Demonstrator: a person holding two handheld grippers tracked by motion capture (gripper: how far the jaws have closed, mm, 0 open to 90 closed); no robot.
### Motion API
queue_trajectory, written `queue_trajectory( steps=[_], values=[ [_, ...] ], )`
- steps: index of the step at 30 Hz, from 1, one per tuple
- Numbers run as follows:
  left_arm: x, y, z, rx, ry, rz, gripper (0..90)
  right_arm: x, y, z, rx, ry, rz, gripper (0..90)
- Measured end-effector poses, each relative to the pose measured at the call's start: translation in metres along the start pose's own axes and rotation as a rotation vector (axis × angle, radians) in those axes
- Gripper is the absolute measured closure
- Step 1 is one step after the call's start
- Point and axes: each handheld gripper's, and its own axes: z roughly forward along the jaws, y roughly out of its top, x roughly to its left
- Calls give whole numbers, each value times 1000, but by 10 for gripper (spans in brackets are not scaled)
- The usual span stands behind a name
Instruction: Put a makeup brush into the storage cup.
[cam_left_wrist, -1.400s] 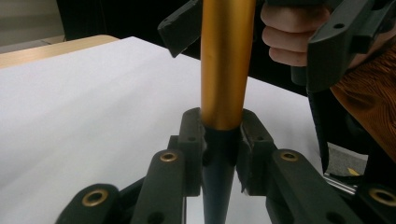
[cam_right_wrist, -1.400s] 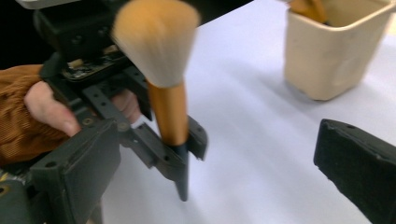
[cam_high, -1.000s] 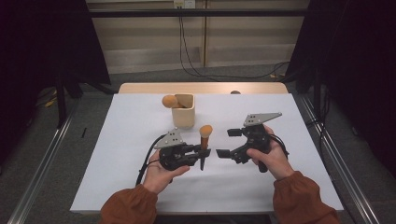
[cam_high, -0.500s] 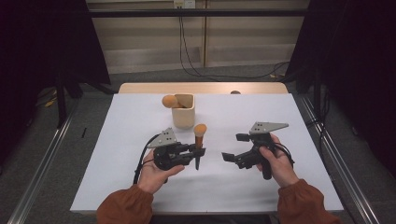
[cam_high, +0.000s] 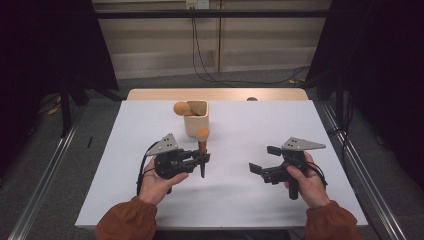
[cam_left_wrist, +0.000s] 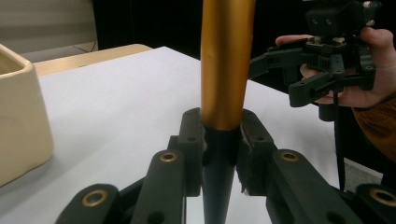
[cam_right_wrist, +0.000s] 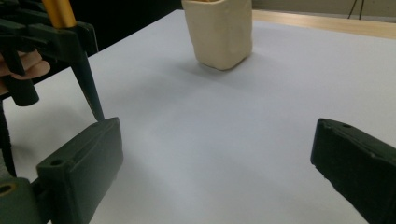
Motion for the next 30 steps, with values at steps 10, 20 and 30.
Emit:
queue_trajectory(
  steps=[10, 20, 30],
  values=[
    [9, 12, -12, 19, 37, 24, 743, -5, -15, -16, -24, -67, -10, 3],
    [25, 23, -20, 1, 92, 30, 743, -9, -33, -30, -80, -115, -67, 0],
    [38, 29, -12, -28, 137, 5, 743, -11, -49, -44, -150, -167, -54, 0]
  ],
)
